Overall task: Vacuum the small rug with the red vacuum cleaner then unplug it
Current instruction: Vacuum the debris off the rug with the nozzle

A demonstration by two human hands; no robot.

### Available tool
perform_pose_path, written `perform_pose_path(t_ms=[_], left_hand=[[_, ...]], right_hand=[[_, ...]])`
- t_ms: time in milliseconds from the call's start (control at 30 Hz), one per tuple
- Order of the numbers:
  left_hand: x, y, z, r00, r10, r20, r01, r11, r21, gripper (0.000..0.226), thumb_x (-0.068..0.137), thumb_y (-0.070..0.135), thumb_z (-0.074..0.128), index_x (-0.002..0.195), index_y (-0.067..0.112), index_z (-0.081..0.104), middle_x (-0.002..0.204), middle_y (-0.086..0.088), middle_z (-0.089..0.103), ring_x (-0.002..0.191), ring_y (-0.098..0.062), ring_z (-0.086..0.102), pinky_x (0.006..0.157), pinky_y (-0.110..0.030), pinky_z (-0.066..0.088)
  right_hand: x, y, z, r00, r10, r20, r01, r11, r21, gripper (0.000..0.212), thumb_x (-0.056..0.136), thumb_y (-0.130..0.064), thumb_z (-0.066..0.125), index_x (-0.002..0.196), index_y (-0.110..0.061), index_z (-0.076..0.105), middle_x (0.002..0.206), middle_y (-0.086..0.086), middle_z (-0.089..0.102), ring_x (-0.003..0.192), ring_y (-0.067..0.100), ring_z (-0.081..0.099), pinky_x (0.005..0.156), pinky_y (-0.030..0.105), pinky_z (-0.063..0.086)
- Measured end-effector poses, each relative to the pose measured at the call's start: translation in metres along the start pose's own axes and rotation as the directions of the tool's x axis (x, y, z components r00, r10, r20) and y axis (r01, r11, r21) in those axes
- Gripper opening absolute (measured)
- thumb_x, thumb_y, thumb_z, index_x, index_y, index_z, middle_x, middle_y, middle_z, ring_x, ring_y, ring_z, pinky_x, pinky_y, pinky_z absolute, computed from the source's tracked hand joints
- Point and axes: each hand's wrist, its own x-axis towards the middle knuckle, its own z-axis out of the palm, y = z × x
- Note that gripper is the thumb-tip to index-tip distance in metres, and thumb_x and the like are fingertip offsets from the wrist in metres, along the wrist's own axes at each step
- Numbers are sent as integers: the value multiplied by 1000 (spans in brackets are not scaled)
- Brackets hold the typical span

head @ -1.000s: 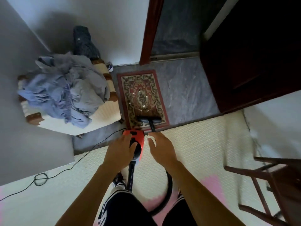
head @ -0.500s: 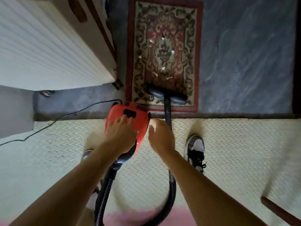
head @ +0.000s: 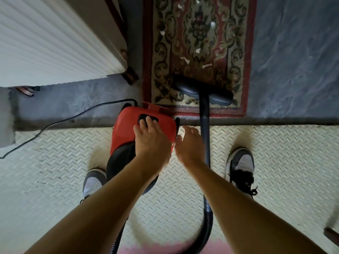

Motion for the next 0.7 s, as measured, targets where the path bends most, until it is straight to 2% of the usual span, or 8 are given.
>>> perform_pose_path(t_ms=[100, 267, 400, 467, 567, 700], left_hand=[[2, 3, 6, 1000, 2, -21, -1, 1000, 22, 83, 95, 46, 38, 145, -6, -3, 155, -28, -1, 143, -44, 5, 115, -54, 14], [4, 9, 9, 1000, -15, -17, 15, 1000, 20, 85, 96, 51, 30, 143, -10, -6, 153, -32, -4, 142, -47, 4, 116, -53, 12], [7, 9, 8, 999, -16, -32, 16, 1000, -8, 82, 97, 51, 23, 142, -12, -6, 152, -35, -2, 141, -49, 5, 116, -54, 13], [5, 7, 9, 999, -2, -49, 2, 1000, 16, 82, 97, 51, 22, 141, -13, -6, 151, -36, -2, 140, -51, 6, 116, -55, 12], [2, 6, 10, 997, 10, -71, -8, 1000, 27, 81, 97, 49, 29, 143, -10, -2, 152, -34, 2, 141, -48, 7, 116, -57, 7], [-3, 2, 3, 993, -56, -103, 47, 995, -86, 75, 96, 44, 36, 146, -2, 4, 156, -24, 5, 145, -38, 5, 116, -55, 5]], right_hand=[[11, 8, 5, 996, 23, -90, -25, 1000, -14, 46, 92, -23, 51, 137, -13, 45, 141, 11, 49, 131, 26, 44, 105, 43, 42], [34, 32, 10, 965, 182, -190, -181, 983, 24, 64, 88, -17, 57, 144, -10, 27, 143, 14, 40, 132, 30, 40, 105, 47, 39], [47, 46, 26, 920, 392, -24, -385, 913, 137, 75, 91, -17, 56, 150, -15, 10, 141, 16, 44, 125, 34, 47, 102, 50, 41], [51, 52, 28, 878, 477, 44, -476, 856, 203, 65, 94, -18, 53, 147, -13, 18, 139, 18, 45, 122, 37, 50, 100, 50, 43], [51, 54, 21, 895, 445, 17, -437, 870, 227, 46, 97, -22, 49, 139, -11, 32, 130, 18, 50, 115, 37, 54, 89, 45, 47], [42, 43, 2, 965, 234, -115, -207, 955, 211, 46, 97, -32, 49, 138, -19, 33, 114, 15, 58, 101, 34, 59, 76, 42, 49]])
